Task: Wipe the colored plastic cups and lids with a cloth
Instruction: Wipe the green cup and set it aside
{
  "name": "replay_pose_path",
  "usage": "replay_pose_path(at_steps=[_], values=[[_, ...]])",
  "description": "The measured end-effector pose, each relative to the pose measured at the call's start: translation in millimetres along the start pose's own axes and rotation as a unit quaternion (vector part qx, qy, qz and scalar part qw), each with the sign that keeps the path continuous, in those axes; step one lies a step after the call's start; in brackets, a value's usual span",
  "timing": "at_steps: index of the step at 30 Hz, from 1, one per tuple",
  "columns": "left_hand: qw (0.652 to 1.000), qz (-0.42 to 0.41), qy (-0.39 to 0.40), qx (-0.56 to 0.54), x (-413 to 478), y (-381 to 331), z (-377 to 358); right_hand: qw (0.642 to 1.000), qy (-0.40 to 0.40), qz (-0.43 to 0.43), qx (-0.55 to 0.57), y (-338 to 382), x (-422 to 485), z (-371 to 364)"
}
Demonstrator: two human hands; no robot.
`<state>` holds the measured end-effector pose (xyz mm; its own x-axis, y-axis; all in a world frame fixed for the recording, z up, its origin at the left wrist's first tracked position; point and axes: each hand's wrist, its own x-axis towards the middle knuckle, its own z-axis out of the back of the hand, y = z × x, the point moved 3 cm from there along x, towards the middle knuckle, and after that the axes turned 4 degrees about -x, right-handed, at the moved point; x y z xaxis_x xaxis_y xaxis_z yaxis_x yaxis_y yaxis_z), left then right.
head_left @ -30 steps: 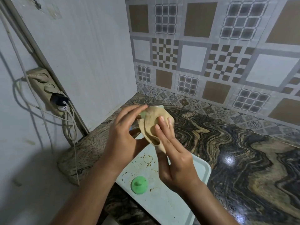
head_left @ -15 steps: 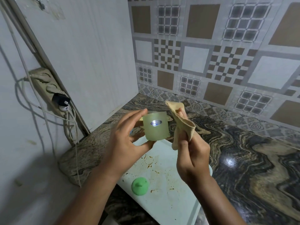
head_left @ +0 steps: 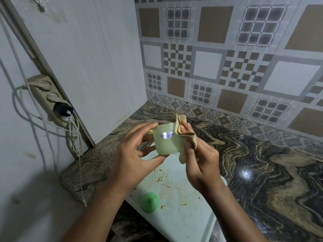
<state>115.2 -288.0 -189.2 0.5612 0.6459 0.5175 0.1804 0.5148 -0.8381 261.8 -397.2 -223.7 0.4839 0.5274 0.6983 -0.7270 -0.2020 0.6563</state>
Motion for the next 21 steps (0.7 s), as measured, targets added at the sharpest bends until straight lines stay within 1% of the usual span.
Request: replay_pose_path(at_steps=[2, 3, 5, 6, 7, 9, 12, 14, 16, 18, 21], values=[[1.0, 0.015, 0.007, 0.003, 1.4, 1.7, 0.0, 0.998, 0.016, -0.063, -0.003, -11.0, -0.9, -0.3], [0.999, 0.028, 0.012, 0.02, 1.8, 4.7, 0.2, 0.994, 0.026, -0.103, 0.017, -13.4, -1.5, -0.2], [0.996, 0.053, 0.014, 0.076, 1.1, 10.1, -0.9, 0.98, 0.032, -0.176, 0.091, -13.6, -3.8, 0.7], [0.993, 0.065, 0.015, 0.096, 0.0, 12.7, -1.8, 0.973, 0.031, -0.193, 0.127, -12.1, -6.0, 1.0], [0.992, 0.075, 0.018, 0.101, -0.6, 14.9, -3.5, 0.97, 0.035, -0.195, 0.139, -9.1, -8.1, 1.6], [0.992, 0.09, 0.036, 0.08, 0.0, 18.7, -6.3, 0.972, 0.056, -0.194, 0.124, -6.4, -11.3, -0.1], [0.988, 0.135, 0.078, 0.001, 4.2, 24.4, -12.2, 0.966, 0.051, -0.22, 0.124, -16.6, -14.9, 2.2], [0.983, 0.164, 0.082, -0.028, 8.5, 28.4, -16.3, 0.965, 0.048, -0.232, 0.113, -25.5, -15.4, 5.8], [0.984, 0.162, 0.068, -0.002, 15.9, 32.9, -19.6, 0.968, 0.049, -0.232, 0.086, -32.5, -15.8, 8.5], [0.985, 0.148, 0.071, 0.052, 27.1, 39.5, -25.6, 0.968, 0.062, -0.236, 0.063, -38.0, -14.7, 9.8], [0.975, 0.144, 0.122, 0.115, 45.6, 56.3, -41.6, 0.97, 0.062, -0.235, 0.004, -53.8, -12.4, 14.6]])
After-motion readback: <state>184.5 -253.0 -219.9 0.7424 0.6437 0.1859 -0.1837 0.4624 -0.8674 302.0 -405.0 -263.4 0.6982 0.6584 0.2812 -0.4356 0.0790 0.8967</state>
